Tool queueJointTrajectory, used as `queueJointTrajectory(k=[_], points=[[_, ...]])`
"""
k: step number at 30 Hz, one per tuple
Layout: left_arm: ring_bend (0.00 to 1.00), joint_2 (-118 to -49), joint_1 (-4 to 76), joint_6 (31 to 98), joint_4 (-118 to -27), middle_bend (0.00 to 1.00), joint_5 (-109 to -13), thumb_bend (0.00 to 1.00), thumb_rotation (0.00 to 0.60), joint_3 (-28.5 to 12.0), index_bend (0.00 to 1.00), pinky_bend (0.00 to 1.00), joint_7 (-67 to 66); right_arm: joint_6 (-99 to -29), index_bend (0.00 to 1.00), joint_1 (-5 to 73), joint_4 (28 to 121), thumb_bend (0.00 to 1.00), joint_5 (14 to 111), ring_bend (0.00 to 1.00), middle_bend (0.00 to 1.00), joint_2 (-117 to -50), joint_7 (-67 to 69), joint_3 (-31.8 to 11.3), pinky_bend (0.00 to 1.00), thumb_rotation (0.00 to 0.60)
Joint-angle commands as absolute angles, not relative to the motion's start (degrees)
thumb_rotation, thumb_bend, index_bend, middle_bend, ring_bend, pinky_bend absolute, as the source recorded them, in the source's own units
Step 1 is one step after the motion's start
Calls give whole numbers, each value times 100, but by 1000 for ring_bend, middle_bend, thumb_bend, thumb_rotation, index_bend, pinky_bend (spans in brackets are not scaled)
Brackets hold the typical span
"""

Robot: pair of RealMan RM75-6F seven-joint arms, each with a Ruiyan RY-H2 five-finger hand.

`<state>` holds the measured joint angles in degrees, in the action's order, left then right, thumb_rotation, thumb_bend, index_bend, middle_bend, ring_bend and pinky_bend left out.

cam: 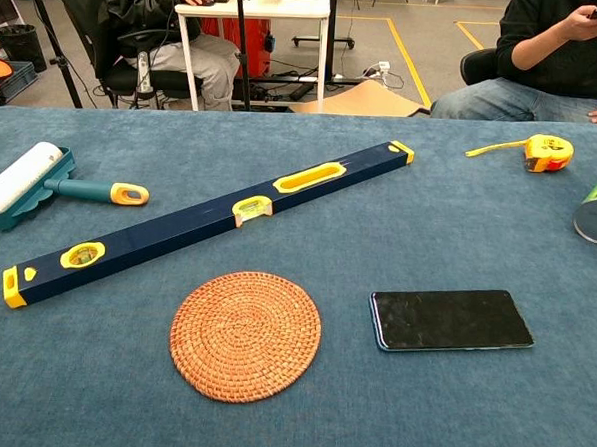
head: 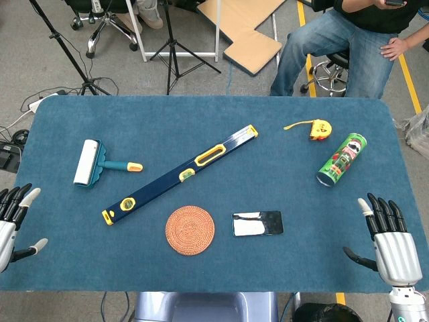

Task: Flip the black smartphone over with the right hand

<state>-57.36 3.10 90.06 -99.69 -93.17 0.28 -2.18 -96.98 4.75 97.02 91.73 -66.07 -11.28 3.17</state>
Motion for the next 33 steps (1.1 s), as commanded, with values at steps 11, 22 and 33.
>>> queueJointTrajectory(k=[11, 22, 33], points=[[0, -5833, 335, 8928, -9990, 0, -9146, 0, 600, -62, 0, 0, -531, -8152, 20, 1246, 10118, 0, 9320, 0, 0, -6610, -1633, 142, 0, 600], [0, -5940, 403, 8724, -9928, 0, -8748, 0, 600, -195, 0, 0, -759, -5572, 91, 2826, 10598, 0, 7888, 0, 86, -7362, -4451, -409, 0, 600], [0, -5978, 437, 8578, -9854, 0, -8509, 0, 600, -243, 0, 0, -808, -5181, 127, 3978, 10167, 0, 5779, 0, 141, -8817, -7104, -529, 0, 600]])
